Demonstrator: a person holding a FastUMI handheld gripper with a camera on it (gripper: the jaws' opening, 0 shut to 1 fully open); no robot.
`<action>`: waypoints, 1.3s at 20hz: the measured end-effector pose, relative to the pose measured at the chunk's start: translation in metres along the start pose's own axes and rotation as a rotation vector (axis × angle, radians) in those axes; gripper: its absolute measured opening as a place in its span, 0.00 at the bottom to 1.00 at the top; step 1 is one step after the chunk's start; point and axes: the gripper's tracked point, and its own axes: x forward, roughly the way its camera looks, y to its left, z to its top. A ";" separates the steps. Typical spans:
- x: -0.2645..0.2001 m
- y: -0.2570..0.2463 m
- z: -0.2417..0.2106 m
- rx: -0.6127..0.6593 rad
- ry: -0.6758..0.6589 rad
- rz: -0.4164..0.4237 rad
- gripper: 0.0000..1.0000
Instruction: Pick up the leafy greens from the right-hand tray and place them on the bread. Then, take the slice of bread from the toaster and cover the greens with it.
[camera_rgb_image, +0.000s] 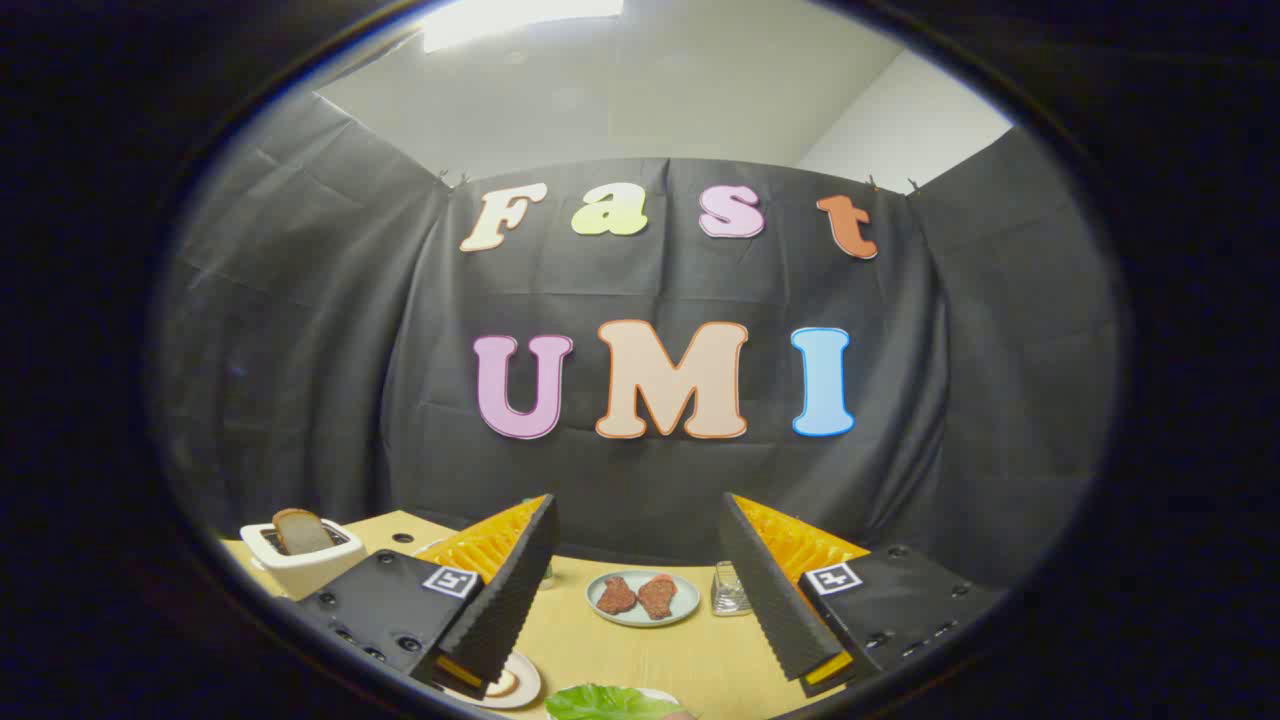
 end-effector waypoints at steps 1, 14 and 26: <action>0.000 0.000 0.000 0.000 0.002 0.001 1.00; -0.004 -0.014 -0.006 0.018 0.006 -0.015 1.00; 0.000 -0.010 -0.025 0.011 0.059 0.065 1.00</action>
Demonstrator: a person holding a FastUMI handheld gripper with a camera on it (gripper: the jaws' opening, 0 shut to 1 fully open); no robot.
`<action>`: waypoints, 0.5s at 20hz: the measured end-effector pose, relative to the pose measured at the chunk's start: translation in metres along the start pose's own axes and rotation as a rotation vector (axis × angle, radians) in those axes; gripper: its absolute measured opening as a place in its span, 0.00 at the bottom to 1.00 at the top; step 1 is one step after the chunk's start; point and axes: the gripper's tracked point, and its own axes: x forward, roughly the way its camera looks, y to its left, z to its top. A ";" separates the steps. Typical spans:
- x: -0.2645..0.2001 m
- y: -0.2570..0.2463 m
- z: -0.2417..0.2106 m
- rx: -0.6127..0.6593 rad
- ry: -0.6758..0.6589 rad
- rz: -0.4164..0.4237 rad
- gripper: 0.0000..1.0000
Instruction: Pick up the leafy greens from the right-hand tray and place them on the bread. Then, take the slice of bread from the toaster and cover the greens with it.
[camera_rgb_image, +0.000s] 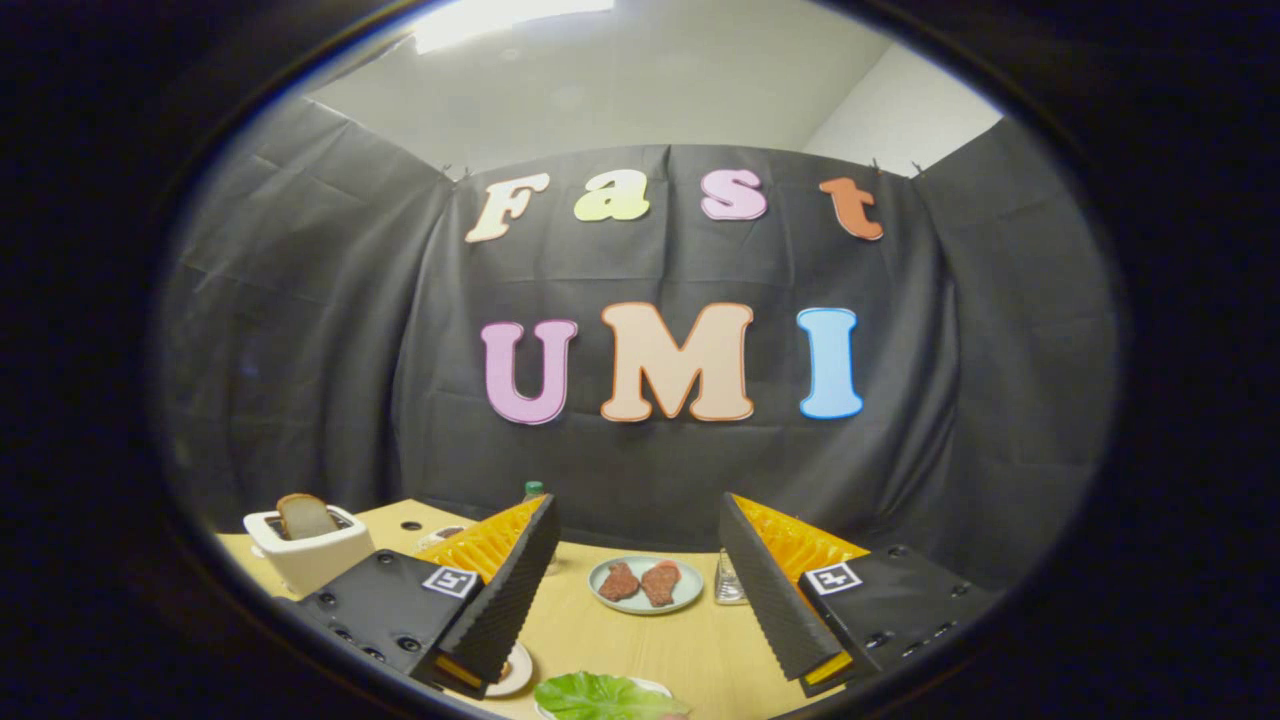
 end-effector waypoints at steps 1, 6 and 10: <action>0.001 0.001 -0.004 -0.012 0.016 0.018 1.00; 0.005 0.007 -0.028 -0.063 0.092 0.113 1.00; 0.009 0.013 -0.054 -0.106 0.183 0.206 1.00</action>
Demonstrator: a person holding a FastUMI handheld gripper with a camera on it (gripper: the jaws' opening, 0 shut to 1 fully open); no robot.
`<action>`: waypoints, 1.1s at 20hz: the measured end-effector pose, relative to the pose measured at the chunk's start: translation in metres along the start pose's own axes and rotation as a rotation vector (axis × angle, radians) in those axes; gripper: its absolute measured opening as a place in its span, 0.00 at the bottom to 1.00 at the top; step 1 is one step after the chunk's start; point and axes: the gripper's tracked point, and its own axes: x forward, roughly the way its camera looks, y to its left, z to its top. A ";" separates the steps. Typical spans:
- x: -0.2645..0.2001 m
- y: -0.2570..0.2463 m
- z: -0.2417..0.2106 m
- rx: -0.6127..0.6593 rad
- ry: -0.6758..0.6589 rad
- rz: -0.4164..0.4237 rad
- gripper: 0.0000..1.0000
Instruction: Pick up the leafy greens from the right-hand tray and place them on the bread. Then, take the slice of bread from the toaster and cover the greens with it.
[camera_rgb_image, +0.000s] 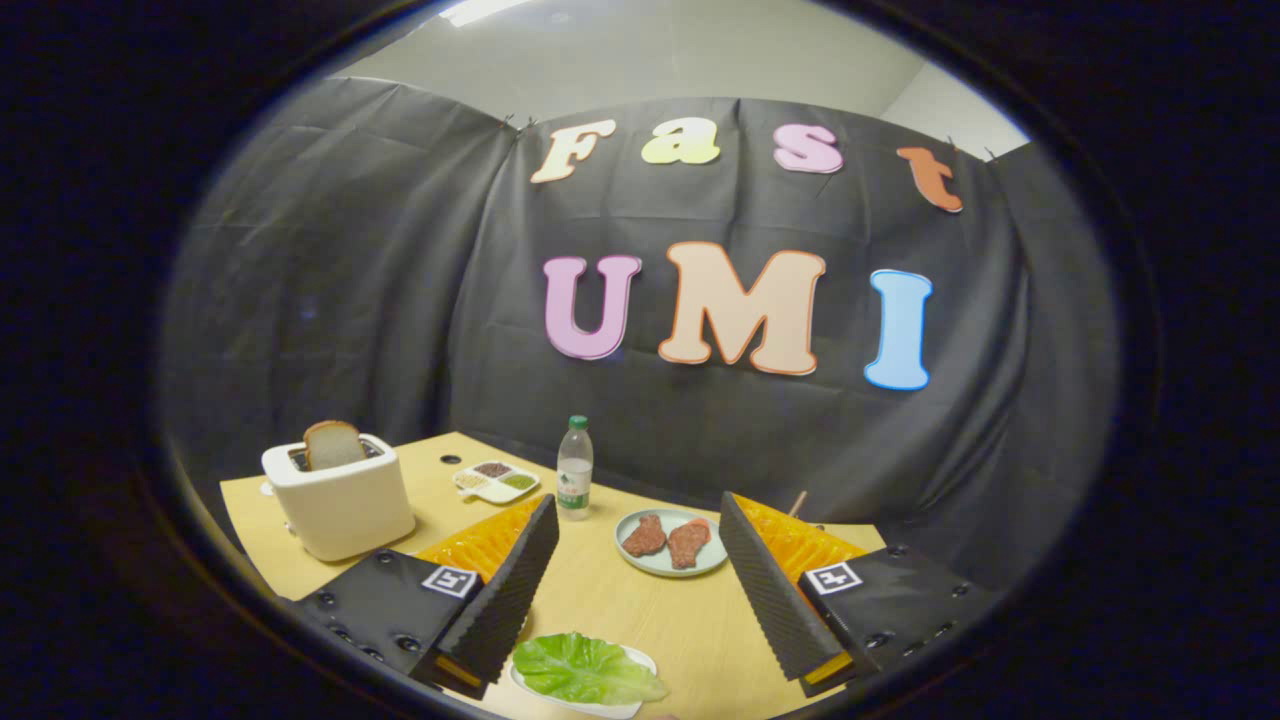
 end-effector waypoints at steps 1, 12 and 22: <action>0.002 0.001 -0.007 -0.009 0.023 0.022 1.00; 0.016 0.030 -0.088 -0.146 0.252 0.240 1.00; 0.023 0.039 -0.151 -0.243 0.436 0.400 1.00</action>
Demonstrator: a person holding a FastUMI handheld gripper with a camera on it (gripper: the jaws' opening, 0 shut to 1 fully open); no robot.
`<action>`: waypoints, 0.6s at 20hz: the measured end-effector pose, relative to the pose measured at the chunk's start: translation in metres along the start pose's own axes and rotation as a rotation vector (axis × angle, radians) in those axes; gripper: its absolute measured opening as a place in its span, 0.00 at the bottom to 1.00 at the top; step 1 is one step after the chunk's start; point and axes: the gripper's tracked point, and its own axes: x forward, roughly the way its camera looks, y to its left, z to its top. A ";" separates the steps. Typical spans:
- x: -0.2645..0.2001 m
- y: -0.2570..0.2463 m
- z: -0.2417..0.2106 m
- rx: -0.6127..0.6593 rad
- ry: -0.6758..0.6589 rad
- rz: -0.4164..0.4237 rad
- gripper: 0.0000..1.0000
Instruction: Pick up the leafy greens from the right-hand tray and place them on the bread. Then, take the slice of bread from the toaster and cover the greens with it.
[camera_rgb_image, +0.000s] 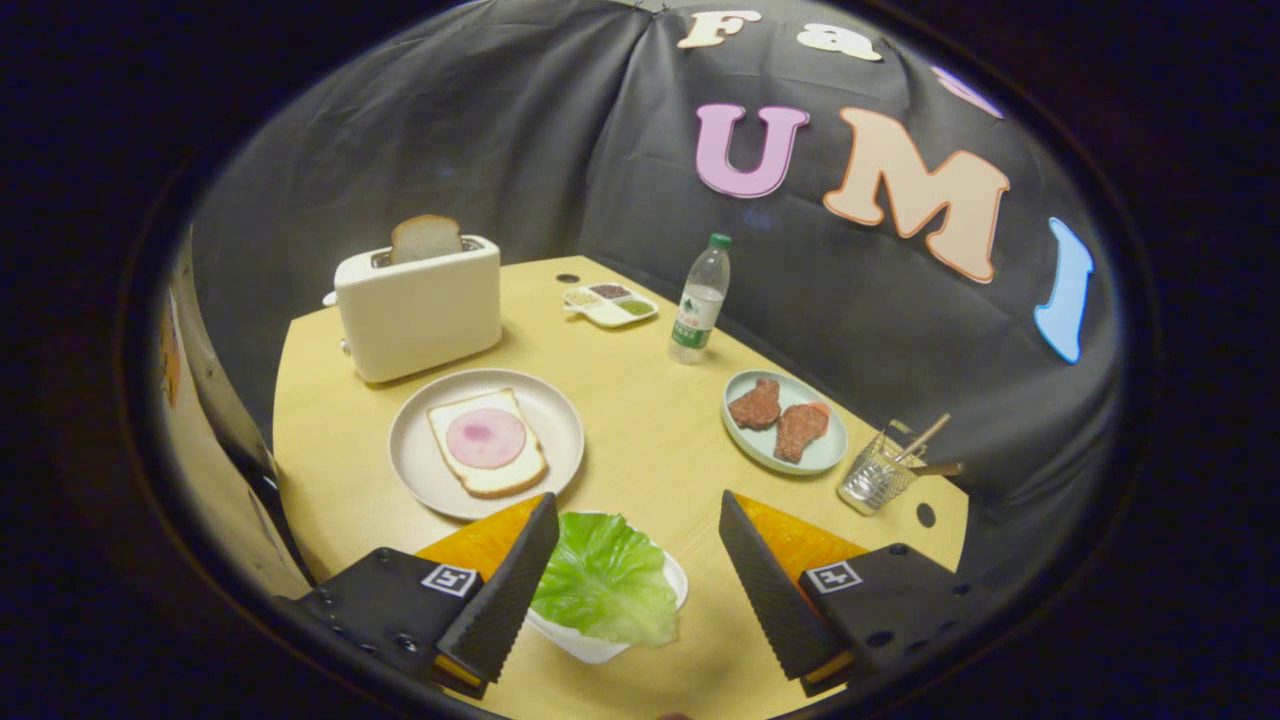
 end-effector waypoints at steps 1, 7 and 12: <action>0.003 0.002 -0.004 -0.012 0.013 0.013 1.00; 0.026 0.012 -0.038 -0.040 0.107 0.089 1.00; 0.038 0.021 -0.067 -0.075 0.192 0.144 1.00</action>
